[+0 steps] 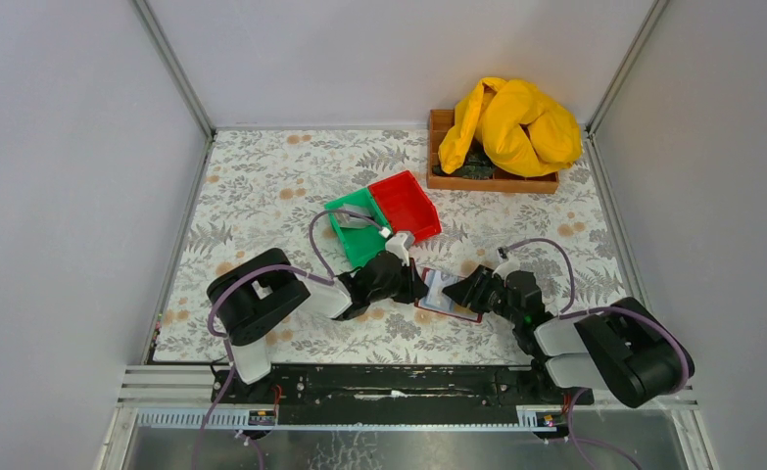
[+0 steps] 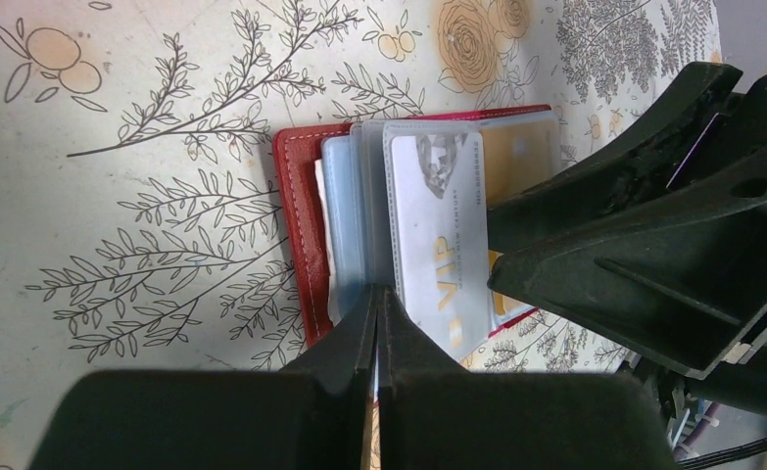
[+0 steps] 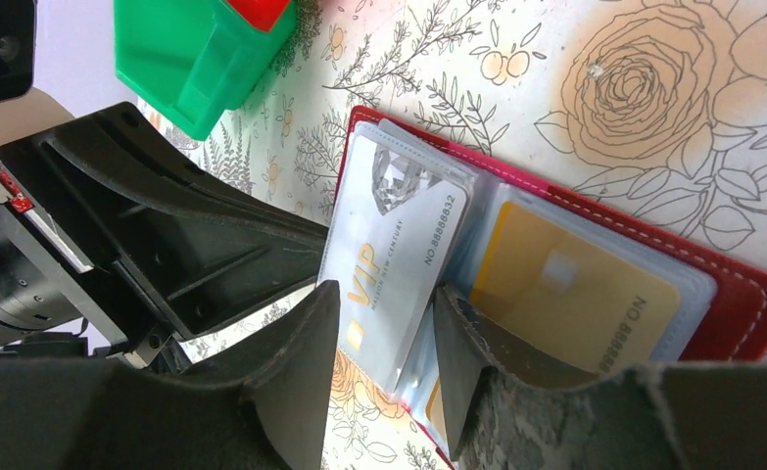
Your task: Take the credit cards out of the card holder
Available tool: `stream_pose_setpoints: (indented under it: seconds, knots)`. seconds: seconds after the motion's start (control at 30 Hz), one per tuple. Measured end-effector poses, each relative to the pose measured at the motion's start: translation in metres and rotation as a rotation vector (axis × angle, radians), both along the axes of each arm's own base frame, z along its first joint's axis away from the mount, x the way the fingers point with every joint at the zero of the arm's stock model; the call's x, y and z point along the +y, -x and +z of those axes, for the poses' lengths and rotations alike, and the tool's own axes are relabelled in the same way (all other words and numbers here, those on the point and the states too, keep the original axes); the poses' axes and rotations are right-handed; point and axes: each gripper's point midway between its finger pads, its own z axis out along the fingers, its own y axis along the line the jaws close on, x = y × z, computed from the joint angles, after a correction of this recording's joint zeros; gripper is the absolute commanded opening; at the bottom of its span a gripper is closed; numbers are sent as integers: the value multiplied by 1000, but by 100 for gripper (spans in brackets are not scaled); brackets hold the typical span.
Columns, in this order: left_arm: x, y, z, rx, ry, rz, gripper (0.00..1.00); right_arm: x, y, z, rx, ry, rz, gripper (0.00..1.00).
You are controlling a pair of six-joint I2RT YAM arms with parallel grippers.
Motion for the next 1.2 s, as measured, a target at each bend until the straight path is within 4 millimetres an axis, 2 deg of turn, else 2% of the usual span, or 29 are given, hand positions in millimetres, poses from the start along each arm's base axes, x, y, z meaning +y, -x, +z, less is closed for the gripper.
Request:
stream_pose_setpoints:
  seconds: [0.27,0.53,0.77,1.0,1.1,1.2]
  knots:
    - [0,-1,-1,-2,-2,5,0,1,-6,6,-29,-20,-7,46]
    - [-8,-2,1,-6,11,-2,0,1,-6,28,-101,-32,1,46]
    - [-10,-2,1,-5,17,-3,0,-1,-5,25,-102,-14,3,46]
    - [-11,-3,0,-3,16,-1,0,-1,-14,20,-104,-23,-18,45]
    - [-11,-3,0,-3,16,0,0,0,-19,21,-109,-42,-29,38]
    - [-11,-3,0,-2,17,-1,0,3,-22,25,-124,-68,-32,26]
